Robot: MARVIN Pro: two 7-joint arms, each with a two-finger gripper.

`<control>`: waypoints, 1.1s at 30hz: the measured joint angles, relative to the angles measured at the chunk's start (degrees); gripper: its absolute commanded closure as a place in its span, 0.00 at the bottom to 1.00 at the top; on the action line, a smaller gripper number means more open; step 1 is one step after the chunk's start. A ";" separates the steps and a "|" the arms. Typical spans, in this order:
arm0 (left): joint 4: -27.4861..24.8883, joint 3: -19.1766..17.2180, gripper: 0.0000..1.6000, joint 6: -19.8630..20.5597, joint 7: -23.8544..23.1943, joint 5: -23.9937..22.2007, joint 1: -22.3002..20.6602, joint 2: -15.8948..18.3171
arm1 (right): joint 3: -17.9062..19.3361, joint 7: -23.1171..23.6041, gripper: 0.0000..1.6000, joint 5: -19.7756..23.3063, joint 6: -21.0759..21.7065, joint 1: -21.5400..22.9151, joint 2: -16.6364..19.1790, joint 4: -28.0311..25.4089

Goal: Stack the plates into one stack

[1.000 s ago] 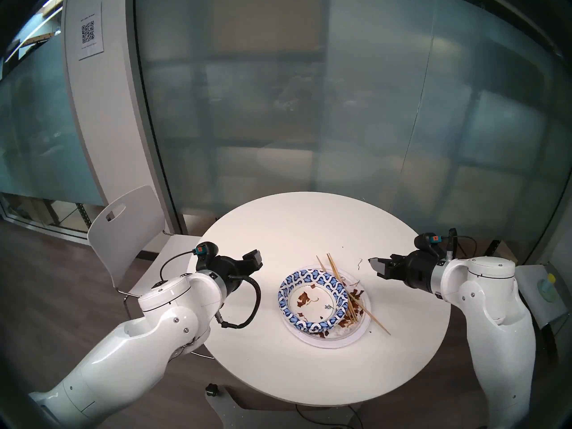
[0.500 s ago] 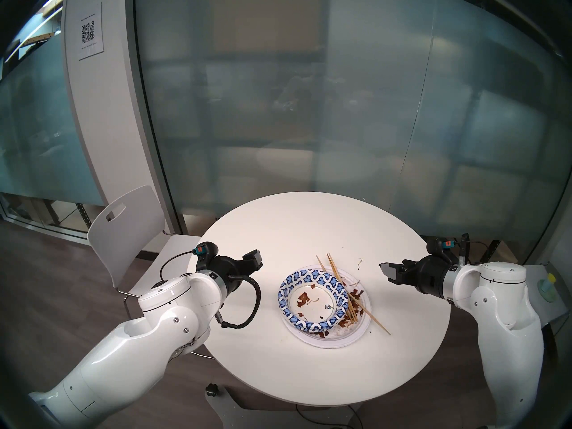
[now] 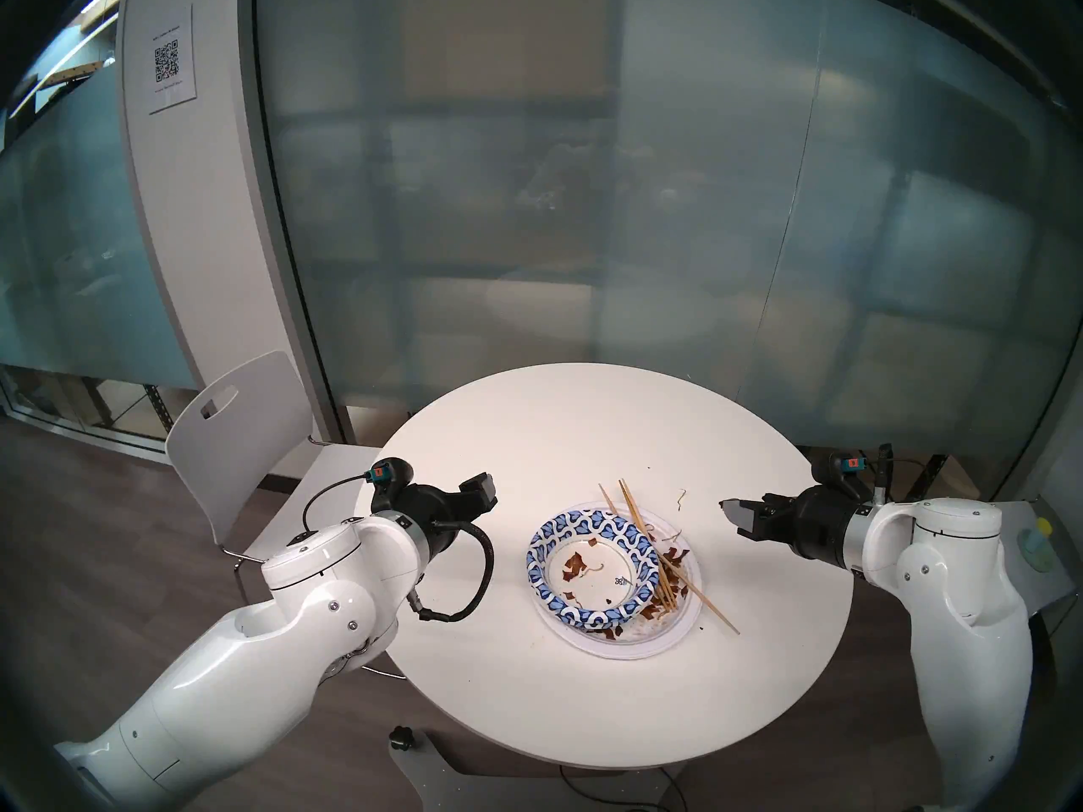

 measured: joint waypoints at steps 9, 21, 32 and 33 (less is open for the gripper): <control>0.00 0.00 0.00 0.00 0.00 0.00 0.00 0.00 | 0.02 -0.08 0.00 0.20 -0.01 0.01 0.12 -0.03; 0.00 0.00 0.00 0.00 0.00 0.00 0.00 0.00 | 0.02 -0.50 0.00 0.51 -0.02 0.01 0.29 -0.04; 0.00 0.00 0.00 0.00 0.00 0.00 0.00 0.00 | 0.02 -0.83 0.00 0.84 -0.02 0.00 0.45 -0.05; 0.00 0.00 0.00 0.00 0.00 0.00 0.00 0.00 | 0.02 -0.83 0.00 0.84 -0.02 0.00 0.45 -0.05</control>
